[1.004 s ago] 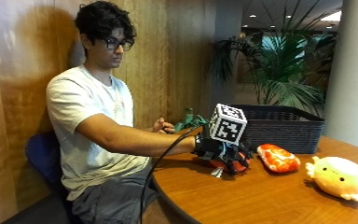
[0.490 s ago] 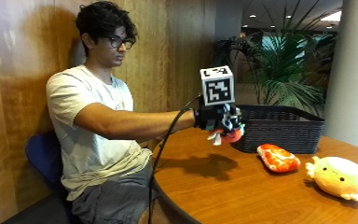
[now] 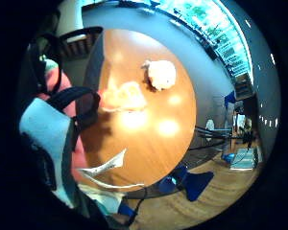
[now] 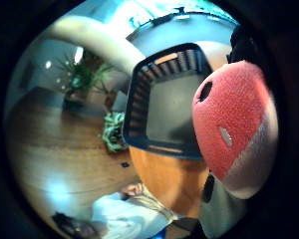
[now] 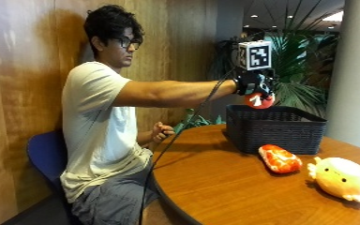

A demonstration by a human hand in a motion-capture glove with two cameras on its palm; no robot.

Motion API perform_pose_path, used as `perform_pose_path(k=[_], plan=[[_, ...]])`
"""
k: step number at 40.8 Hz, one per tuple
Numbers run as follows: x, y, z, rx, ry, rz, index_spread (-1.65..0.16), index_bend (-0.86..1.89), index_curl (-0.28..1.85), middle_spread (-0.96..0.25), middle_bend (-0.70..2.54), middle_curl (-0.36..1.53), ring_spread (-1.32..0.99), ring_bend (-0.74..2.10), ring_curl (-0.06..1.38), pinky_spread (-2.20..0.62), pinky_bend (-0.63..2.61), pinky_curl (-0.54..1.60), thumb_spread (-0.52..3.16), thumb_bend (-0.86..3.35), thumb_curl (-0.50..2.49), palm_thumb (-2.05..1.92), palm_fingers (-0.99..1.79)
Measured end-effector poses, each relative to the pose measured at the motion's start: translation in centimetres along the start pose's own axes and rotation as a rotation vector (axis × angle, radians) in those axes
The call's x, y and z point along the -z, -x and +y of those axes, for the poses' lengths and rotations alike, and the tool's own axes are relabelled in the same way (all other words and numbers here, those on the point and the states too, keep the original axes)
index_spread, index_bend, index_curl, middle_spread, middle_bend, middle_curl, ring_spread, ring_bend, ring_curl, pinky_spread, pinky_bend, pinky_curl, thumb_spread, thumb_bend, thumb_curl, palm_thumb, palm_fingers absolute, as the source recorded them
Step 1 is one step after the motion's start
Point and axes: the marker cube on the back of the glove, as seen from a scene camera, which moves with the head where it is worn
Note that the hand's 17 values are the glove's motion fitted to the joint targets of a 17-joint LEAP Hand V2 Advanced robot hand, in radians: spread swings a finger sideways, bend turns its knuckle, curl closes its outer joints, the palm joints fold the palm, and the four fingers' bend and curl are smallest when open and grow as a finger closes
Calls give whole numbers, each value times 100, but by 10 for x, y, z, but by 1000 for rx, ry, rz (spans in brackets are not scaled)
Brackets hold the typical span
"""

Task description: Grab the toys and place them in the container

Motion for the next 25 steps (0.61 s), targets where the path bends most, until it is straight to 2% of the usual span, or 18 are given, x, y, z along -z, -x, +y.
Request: perform_pose_path(k=[13,25], plan=[[-41,101,-95,81,55,55,-41,64,56,-48,94,73,-61,122,77,-41,127,56,56,30,105,72,67],[-52,134,-107,98,48,57,-42,65,68,-49,92,84,-62,125,82,-40,138,58,49,28,113,68,48]])
